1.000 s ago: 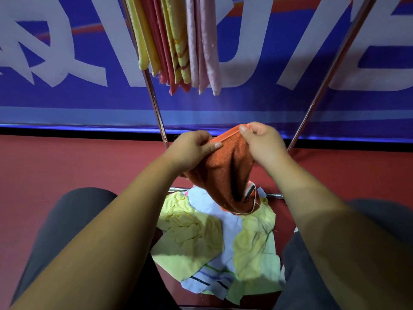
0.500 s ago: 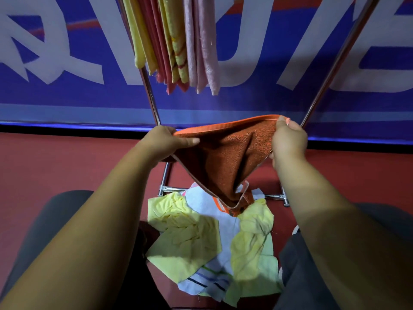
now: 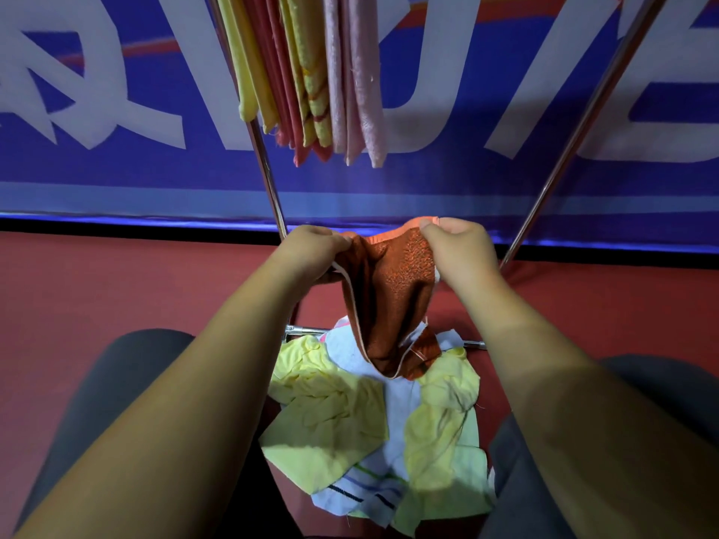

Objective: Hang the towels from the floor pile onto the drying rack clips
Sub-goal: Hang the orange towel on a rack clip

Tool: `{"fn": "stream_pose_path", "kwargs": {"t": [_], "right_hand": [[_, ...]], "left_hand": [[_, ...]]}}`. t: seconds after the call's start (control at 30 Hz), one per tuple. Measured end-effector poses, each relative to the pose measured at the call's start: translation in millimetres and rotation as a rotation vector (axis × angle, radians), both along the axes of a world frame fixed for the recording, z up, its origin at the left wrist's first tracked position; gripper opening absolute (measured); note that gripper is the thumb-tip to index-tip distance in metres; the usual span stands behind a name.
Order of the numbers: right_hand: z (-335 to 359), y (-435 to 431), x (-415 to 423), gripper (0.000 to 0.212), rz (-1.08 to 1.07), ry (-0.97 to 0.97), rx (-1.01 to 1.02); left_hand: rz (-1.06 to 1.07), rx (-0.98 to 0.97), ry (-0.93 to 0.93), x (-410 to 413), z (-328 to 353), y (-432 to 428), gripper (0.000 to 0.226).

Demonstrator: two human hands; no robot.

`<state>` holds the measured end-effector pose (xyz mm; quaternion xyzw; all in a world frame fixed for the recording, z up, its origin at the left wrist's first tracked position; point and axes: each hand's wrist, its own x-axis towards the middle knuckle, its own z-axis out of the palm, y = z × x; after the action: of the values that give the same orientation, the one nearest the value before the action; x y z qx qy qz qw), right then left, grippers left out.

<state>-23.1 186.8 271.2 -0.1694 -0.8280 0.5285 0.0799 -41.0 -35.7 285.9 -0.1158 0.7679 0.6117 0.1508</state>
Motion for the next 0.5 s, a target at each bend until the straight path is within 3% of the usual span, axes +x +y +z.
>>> {"fn": "stream_pose_path", "kwargs": {"t": [0.13, 0.2, 0.33, 0.5], "right_hand": [[1.7, -12.5, 7.2, 0.029, 0.118, 0.035, 0.070], [-1.7, -18.9, 8.1, 0.032, 0.179, 0.051, 0.160], [-12.1, -25.6, 7.4, 0.024, 0.322, 0.043, 0.264], [-18.7, -26.3, 8.5, 0.024, 0.406, 0.029, 0.357]], "left_hand": [[-0.081, -0.018, -0.021, 3.6, -1.9, 16.3, 0.017], [-0.130, -0.001, -0.041, 3.7, -4.3, 23.2, 0.008], [-0.171, 0.040, -0.043, 4.2, -10.6, 33.4, 0.024], [-0.170, 0.033, -0.042, 0.7, -17.7, 38.6, 0.022]]}}
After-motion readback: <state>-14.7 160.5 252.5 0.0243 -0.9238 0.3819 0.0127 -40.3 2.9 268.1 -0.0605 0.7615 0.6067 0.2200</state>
